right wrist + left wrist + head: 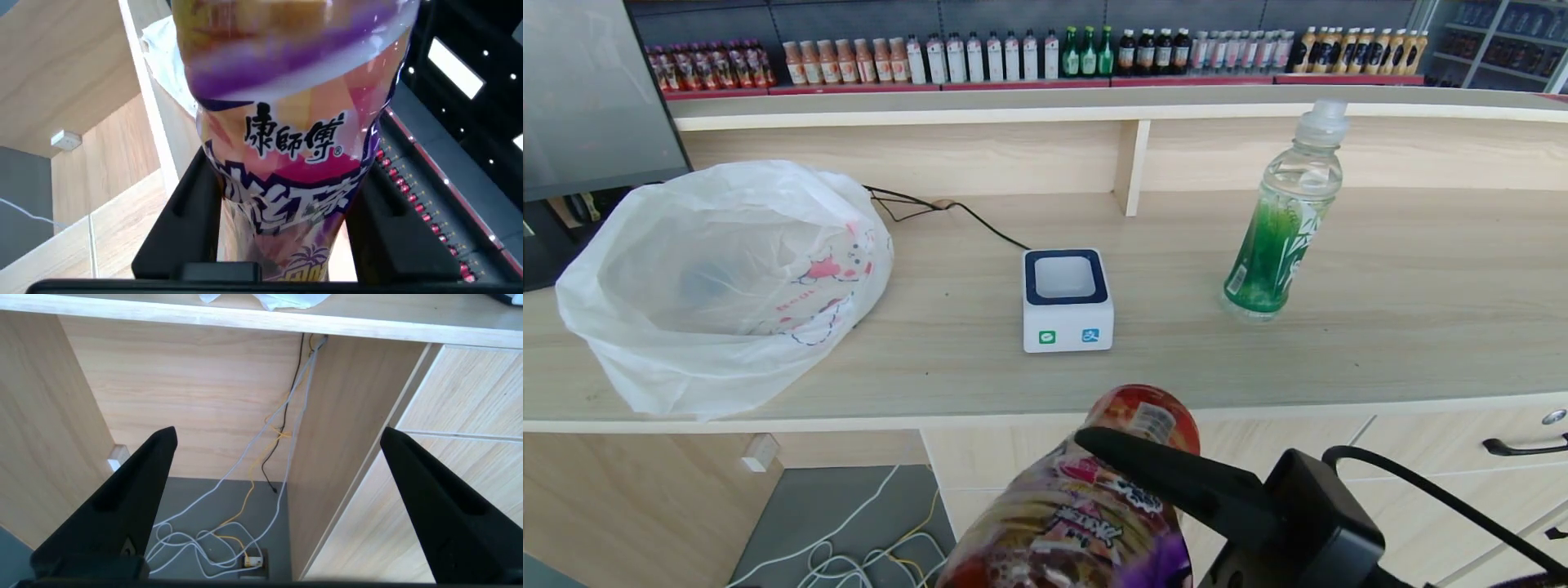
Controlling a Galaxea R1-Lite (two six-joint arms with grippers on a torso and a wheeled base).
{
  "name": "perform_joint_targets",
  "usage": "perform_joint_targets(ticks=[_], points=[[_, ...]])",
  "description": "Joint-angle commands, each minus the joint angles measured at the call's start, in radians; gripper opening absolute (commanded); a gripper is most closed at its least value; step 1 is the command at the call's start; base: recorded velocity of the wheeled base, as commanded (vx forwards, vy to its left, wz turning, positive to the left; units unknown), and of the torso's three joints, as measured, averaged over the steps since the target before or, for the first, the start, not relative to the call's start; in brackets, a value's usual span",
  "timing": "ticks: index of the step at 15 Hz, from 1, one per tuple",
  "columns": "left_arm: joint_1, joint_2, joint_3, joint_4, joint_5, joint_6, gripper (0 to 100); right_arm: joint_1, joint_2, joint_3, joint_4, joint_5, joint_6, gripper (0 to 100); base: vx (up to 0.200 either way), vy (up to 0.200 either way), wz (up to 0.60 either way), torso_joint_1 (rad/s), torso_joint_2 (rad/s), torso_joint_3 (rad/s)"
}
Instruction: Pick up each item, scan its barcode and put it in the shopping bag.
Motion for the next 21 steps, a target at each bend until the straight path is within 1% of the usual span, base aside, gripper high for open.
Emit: perform_joint_targets(ticks=[1,2,3,6,8,9,12,13,14,15,16,18,20,21], points=[[0.0,0.0,0.0,0.0,0.0,0.0,100,-0.047,-0.002,-0.01,-0.001,0.0,0.041,0,0.0,0.0,0.0,0.0,0.0,0.0],[0.0,0.0,0.0,0.0,0.0,0.0,100,-0.072,-0.013,-0.021,-0.001,0.001,0.088,0,0.0,0.0,0.0,0.0,0.0,0.0],[0.0,0.0,0.0,0.0,0.0,0.0,100,-0.083,-0.014,-0.026,-0.001,0.003,0.159,0,0.0,0.0,0.0,0.0,0.0,0.0],[0.0,0.0,0.0,0.0,0.0,0.0,100,-0.122,-0.013,-0.033,-0.001,0.009,0.315,0,0.0,0.0,0.0,0.0,0.0,0.0],[0.0,0.0,0.0,0.0,0.0,0.0,100,-0.124,-0.007,-0.035,-0.001,-0.002,0.435,0,0.0,0.0,0.0,0.0,0.0,0.0],[0.0,0.0,0.0,0.0,0.0,0.0,100,-0.124,-0.002,-0.061,-0.001,-0.034,0.521,0,0.0,0.0,0.0,0.0,0.0,0.0],[0.0,0.0,0.0,0.0,0.0,0.0,100,-0.126,0.009,-0.15,-0.001,-0.135,0.654,0,0.0,0.0,0.0,0.0,0.0,0.0],[0.0,0.0,0.0,0.0,0.0,0.0,100,-0.132,0.012,-0.158,-0.001,-0.191,0.739,0,0.0,0.0,0.0,0.0,0.0,0.0],[0.0,0.0,0.0,0.0,0.0,0.0,100,-0.153,0.015,-0.158,-0.001,-0.246,0.806,0,0.0,0.0,0.0,0.0,0.0,0.0],[0.0,0.0,0.0,0.0,0.0,0.0,100,-0.201,0.022,-0.164,-0.001,-0.252,0.848,0,0.0,0.0,0.0,0.0,0.0,0.0],[0.0,0.0,0.0,0.0,0.0,0.0,100,-0.233,0.022,-0.165,-0.001,-0.237,0.889,0,0.0,0.0,0.0,0.0,0.0,0.0],[0.0,0.0,0.0,0.0,0.0,0.0,100,-0.316,0.026,-0.176,-0.001,-0.241,0.97,0,0.0,0.0,0.0,0.0,0.0,0.0],[0.0,0.0,0.0,0.0,0.0,0.0,100,-0.425,0.049,-0.193,-0.001,-0.237,1.009,0,0.0,0.0,0.0,0.0,0.0,0.0],[0.0,0.0,0.0,0.0,0.0,0.0,100,-0.452,0.058,-0.208,-0.001,-0.237,1.016,0,0.0,0.0,0.0,0.0,0.0,0.0]])
